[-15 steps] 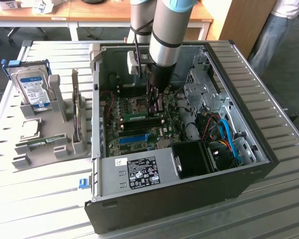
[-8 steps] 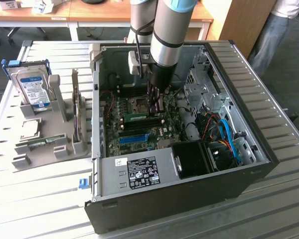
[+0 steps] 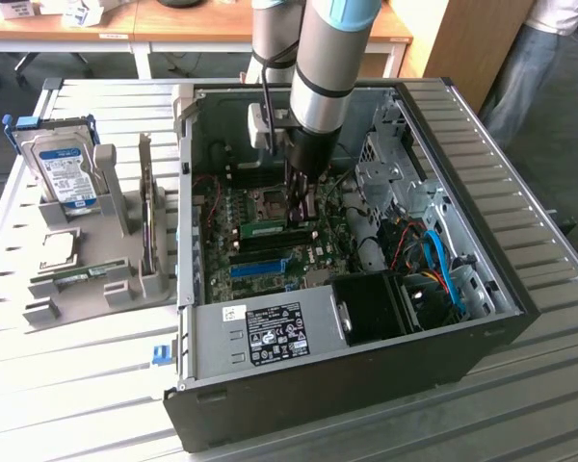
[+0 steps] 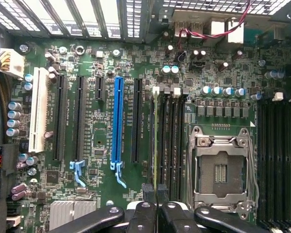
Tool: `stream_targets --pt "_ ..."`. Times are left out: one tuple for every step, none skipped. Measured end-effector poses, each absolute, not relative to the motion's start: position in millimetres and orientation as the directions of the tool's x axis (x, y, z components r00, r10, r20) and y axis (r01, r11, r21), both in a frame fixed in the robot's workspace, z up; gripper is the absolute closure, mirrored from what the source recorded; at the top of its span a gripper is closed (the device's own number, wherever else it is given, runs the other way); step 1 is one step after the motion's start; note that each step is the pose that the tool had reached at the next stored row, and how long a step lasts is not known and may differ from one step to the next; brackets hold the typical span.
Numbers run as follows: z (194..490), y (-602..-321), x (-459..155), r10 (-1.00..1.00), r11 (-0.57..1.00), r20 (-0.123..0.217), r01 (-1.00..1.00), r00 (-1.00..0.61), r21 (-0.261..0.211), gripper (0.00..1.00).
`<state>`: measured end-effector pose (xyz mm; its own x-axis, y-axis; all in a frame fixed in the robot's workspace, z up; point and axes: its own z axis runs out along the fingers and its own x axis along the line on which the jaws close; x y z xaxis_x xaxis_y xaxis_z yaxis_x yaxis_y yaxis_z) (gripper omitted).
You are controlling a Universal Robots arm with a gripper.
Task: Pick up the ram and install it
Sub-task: 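Insert the ram into the slot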
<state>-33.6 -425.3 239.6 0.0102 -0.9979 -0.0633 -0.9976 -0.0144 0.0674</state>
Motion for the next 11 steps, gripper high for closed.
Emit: stream_targets --pt "238.8 -425.3 -33.6 -0.998 -0.014 -0.063 -0.998 0.010 0.067 0.88" --pt "238.2 -425.3 -33.6 -0.998 -0.014 -0.063 -0.998 0.010 0.067 0.88" --pt "238.2 -425.3 -33.6 -0.998 -0.014 -0.063 -0.998 0.010 0.067 0.88" --pt "238.2 -425.3 -33.6 -0.998 -0.014 -0.063 -0.998 0.010 0.067 0.88" --pt "238.1 -425.3 -33.6 -0.998 -0.014 -0.063 -0.998 0.010 0.067 0.88" --pt "237.9 -425.0 -33.5 -0.998 -0.014 -0.063 -0.998 0.010 0.067 0.88" --pt "237.8 -424.6 -33.5 -0.998 -0.015 -0.063 -0.998 0.010 0.067 0.88" --pt "237.8 -424.2 -33.5 -0.998 -0.015 -0.063 -0.998 0.010 0.067 0.88" --pt "237.7 -423.9 -33.5 -0.998 -0.014 -0.063 -0.998 0.010 0.067 0.88" --pt "237.7 -423.9 -33.5 -0.998 -0.014 -0.063 -0.998 0.010 0.067 0.88" --pt "237.7 -423.9 -33.6 -0.998 -0.012 -0.063 -0.998 0.008 0.067 0.88"
